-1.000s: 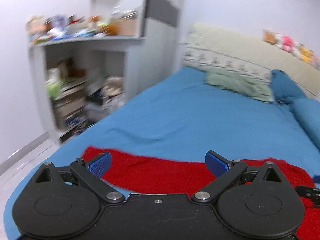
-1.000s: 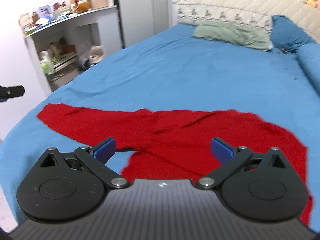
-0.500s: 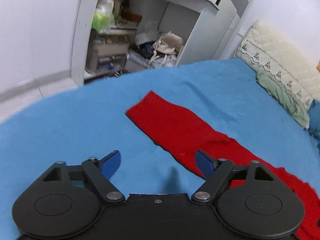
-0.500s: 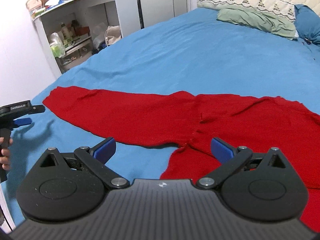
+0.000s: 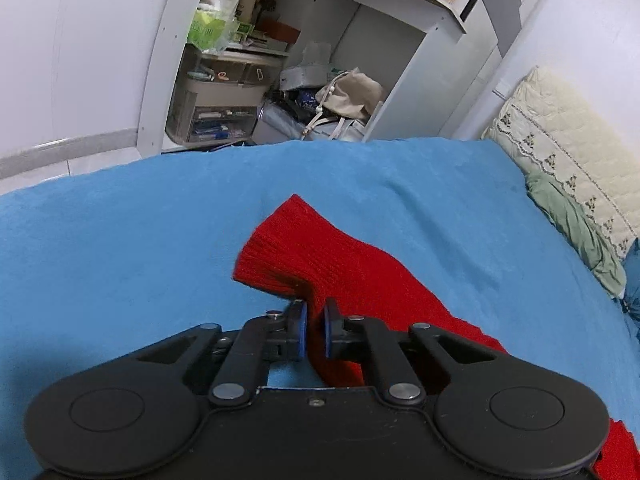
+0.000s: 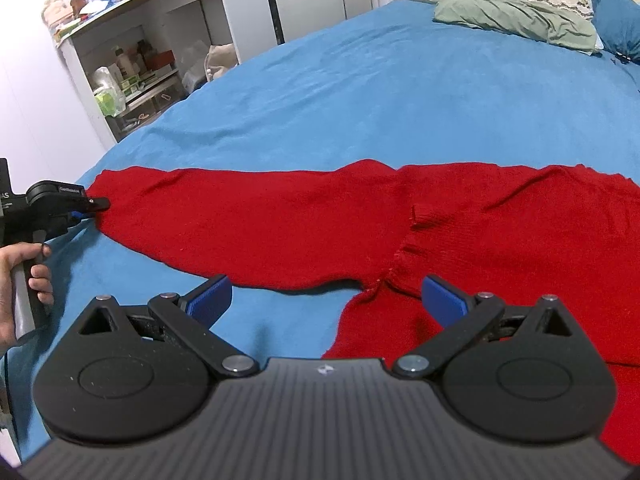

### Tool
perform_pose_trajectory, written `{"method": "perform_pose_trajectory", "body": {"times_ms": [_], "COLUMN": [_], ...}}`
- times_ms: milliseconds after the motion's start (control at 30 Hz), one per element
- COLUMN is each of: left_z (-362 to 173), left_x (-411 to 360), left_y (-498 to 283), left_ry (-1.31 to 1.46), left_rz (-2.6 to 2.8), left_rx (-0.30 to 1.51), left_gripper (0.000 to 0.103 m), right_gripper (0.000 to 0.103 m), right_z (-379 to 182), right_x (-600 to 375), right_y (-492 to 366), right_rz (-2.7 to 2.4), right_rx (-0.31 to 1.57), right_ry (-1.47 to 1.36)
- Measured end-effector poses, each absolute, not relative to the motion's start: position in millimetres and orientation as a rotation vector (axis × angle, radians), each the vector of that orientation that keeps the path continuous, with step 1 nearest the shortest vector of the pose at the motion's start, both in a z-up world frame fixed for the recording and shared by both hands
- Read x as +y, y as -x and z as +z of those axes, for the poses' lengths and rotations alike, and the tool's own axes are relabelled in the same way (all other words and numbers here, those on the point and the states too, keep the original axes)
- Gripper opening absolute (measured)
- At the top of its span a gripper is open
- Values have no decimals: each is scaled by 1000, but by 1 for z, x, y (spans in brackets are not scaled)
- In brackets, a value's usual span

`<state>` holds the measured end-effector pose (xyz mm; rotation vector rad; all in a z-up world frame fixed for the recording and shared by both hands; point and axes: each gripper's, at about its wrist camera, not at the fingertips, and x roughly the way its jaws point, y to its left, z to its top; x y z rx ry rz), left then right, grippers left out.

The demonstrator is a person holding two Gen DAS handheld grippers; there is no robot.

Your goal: Fold small clothes

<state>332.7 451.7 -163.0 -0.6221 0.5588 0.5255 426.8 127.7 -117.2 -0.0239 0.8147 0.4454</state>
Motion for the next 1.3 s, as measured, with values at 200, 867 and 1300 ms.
{"method": "perform_pose_trajectory", "body": {"times_ms": [200,867,1300], "left_z": [-118,-171,-140], "left_x": [418,41,129], "left_y": [-333,-419,-337], "left_ry": [486,56,-6], "left_rz": [476,-160,93], "left_rx": [497,776,576], "left_gripper": [7,8,91], "right_gripper": [103,103,103], "right_z": [-108,-82,-115], "right_x": [106,-107,-91], "right_y": [-429,-413,-421], "right_rz": [412,18,179], "right_rx": [787,796,826], "right_ry": [-16,-166,-333]}}
